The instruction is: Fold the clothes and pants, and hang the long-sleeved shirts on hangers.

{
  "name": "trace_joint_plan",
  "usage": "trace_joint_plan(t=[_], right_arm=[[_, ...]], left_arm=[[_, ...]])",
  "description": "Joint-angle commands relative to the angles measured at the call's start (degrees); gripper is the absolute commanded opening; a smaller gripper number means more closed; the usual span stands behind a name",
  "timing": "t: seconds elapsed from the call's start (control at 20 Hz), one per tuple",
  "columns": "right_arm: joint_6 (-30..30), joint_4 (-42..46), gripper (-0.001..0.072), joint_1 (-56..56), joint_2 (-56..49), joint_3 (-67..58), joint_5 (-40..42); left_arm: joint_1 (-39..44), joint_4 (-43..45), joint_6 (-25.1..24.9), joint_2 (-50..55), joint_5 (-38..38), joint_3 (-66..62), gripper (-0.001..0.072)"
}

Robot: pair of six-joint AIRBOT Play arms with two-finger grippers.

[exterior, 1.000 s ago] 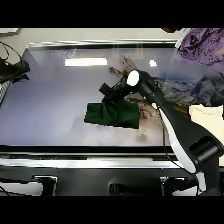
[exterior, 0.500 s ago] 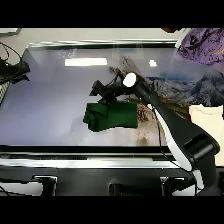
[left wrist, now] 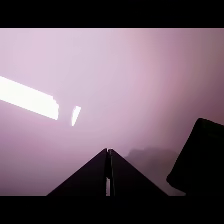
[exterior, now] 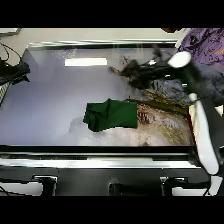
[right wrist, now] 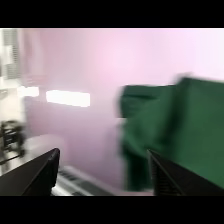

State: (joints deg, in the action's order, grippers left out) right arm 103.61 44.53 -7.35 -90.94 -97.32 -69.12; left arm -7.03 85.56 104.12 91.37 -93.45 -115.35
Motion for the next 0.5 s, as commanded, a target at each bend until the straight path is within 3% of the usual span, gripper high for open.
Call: trace_joint_plan(t=[0.0,0.15,0.45], right_arm=[[-9.38,0.66,0.0628,13.60,1.01,3.26,-11.87],[-14.21,-0.28,0.0625,19.28,0.98,14.67,-10.47],[-24.04,-7.08,0.0613,19.41,-3.04,32.85,-2.32]], left_arm=[[-0.04,0.00,0.02,-0.02,-0.20,0.02,0.0018],[-0.04,0.00,0.02,-0.02,-0.20,0.02,0.0018],[-0.04,0.02,0.02,0.00,-0.20,0.02,0.0018]])
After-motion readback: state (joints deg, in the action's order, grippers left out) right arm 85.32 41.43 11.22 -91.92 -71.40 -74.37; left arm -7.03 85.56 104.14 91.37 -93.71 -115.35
